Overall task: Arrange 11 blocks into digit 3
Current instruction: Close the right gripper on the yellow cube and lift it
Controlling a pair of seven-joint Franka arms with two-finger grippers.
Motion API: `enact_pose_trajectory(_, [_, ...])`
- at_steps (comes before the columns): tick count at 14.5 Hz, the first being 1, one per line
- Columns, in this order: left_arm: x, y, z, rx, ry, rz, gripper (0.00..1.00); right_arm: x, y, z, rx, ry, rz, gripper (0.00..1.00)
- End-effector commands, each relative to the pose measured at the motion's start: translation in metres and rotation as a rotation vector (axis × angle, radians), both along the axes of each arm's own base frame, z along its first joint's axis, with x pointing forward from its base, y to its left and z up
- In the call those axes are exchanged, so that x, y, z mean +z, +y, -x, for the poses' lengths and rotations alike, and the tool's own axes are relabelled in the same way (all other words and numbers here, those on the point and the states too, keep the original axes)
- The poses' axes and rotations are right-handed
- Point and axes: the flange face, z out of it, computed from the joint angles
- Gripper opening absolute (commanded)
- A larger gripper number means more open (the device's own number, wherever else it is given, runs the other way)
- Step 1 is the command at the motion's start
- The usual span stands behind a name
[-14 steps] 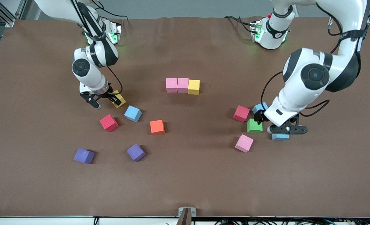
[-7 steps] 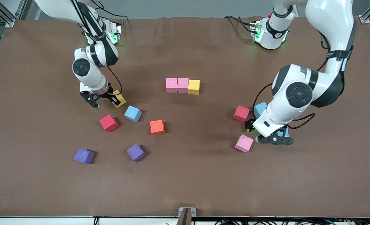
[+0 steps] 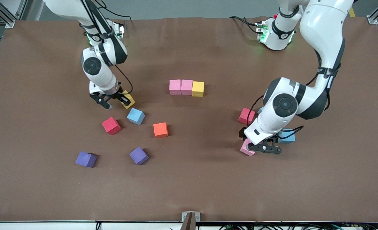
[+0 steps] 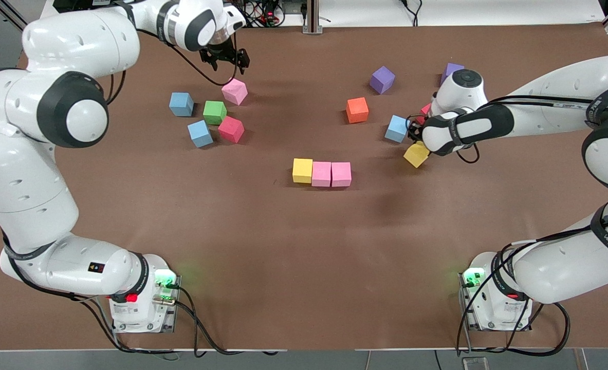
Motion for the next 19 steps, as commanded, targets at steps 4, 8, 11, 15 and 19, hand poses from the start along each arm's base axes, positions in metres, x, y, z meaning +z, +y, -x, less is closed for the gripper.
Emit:
enact_pose_trajectory(4, [-0.017,0.002,-0.013,-0.132,-0.034,0.009,1.0,0.031,0.005,-0.014,0.311,0.095,0.01,0.04])
enact_pose_trajectory(8, [-0.034,-0.004,-0.01,-0.159,-0.028,0.015,1.0,0.067,0.02,-0.032,0.495,0.132,-0.004,0.04])
enact_pose_trajectory(11, [-0.046,-0.005,-0.01,-0.186,-0.016,0.012,1.0,0.097,0.057,-0.043,0.568,0.098,-0.011,0.04])
enact_pose_trajectory(15, [-0.051,-0.005,-0.009,-0.188,-0.012,0.013,1.0,0.128,0.11,-0.059,0.638,0.046,-0.022,0.04])
enact_pose_trajectory(19, [-0.062,-0.002,-0.013,-0.233,-0.027,0.022,1.0,0.126,0.181,-0.07,0.705,0.013,-0.044,0.04])
